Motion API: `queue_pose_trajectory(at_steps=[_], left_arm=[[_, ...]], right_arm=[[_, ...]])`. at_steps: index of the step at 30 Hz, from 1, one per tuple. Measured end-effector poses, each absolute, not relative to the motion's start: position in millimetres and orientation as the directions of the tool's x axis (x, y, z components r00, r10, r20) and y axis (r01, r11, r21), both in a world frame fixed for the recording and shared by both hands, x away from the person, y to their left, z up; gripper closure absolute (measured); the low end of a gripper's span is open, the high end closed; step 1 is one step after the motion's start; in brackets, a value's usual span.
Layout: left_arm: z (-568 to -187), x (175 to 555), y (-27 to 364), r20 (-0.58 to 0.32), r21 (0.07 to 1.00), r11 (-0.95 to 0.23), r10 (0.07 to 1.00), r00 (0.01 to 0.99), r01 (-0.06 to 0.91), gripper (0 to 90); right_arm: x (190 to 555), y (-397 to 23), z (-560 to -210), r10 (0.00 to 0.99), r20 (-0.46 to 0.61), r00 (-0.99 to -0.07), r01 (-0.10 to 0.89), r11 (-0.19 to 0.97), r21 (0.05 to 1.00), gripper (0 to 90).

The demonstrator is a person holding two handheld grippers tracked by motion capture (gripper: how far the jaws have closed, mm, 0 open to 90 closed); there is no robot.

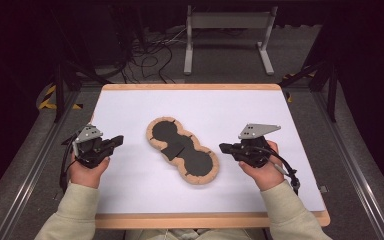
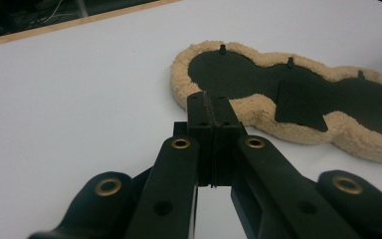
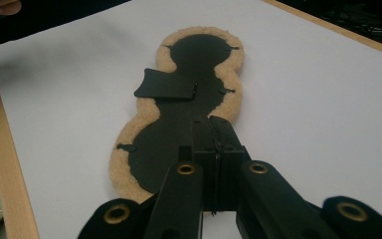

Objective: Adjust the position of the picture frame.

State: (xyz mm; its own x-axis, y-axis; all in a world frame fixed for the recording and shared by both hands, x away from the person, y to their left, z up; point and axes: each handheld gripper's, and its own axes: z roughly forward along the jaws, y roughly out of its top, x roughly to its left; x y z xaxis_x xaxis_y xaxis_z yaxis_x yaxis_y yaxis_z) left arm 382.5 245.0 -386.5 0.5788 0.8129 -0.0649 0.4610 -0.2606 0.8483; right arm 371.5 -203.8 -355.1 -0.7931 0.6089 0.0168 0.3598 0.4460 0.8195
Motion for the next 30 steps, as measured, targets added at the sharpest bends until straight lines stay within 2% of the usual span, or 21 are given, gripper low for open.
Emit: queue_pose_trajectory(at_steps=[30], left_arm=[[-389.0, 379.2, 248.1, -0.071, 0.848, -0.249, 0.820, 0.567, 0.467, 89.7]], right_arm=[[361.3, -124.0, -377.9, 0.463, 0.017, -0.886, 0.312, 0.570, 0.760, 90.0]])
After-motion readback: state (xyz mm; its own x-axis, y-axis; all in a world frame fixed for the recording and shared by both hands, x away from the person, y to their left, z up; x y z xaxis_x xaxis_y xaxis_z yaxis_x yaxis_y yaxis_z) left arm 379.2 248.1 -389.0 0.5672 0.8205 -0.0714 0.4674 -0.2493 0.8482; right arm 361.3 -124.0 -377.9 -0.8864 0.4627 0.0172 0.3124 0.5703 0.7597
